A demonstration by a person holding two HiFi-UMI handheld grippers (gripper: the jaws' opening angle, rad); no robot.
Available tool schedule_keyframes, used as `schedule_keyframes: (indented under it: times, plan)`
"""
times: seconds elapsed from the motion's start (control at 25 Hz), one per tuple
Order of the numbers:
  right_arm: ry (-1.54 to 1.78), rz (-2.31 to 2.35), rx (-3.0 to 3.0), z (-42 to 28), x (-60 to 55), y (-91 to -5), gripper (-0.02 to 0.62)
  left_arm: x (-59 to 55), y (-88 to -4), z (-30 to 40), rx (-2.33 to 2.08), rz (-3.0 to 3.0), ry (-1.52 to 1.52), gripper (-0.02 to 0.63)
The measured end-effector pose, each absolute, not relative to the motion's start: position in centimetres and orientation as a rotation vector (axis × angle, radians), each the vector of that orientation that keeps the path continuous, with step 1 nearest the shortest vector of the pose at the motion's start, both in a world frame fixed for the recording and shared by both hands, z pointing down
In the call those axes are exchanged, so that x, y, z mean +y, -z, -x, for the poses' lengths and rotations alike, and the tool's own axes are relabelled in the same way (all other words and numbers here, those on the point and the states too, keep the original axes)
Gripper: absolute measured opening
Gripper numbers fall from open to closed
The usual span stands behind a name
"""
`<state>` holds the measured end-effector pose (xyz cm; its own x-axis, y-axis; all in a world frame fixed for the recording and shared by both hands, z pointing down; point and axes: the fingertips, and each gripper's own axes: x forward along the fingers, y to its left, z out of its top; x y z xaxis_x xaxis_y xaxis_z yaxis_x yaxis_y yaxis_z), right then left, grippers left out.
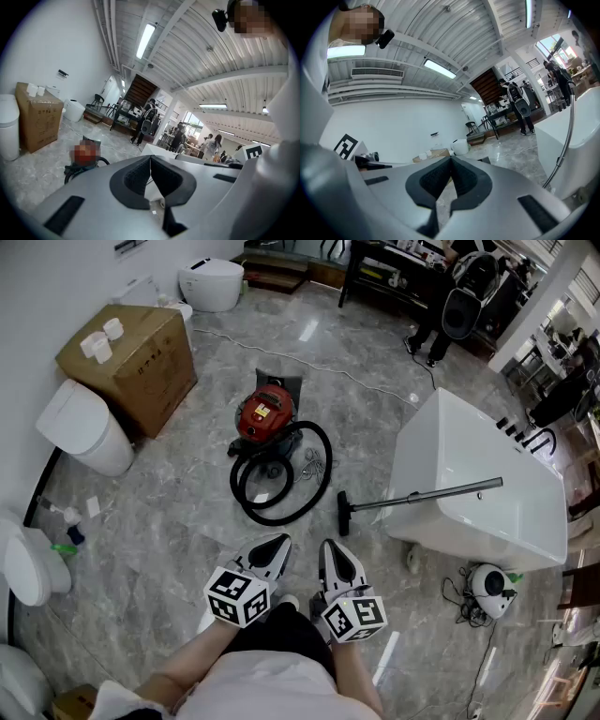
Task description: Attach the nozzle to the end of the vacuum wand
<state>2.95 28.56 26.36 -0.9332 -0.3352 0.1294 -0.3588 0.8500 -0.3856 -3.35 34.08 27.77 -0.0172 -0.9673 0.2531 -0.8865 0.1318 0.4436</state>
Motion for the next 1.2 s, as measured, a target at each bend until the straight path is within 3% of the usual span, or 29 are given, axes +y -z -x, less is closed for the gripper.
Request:
schedule_keyframes:
  times: [0.68,1.2]
  plan:
    - [-0.663,-0.461,-3.004,-2.8,28.7,-26.3,0.015,34.1,-27.8,2.4,-1.946,-1.758,0.207,0.011]
    - [-0.500,-0.380,-3.057,-3.3,27.9,-26.9,0.015,33.1,-29.4,1.3,-1.991,-1.716,0.244,0.011]
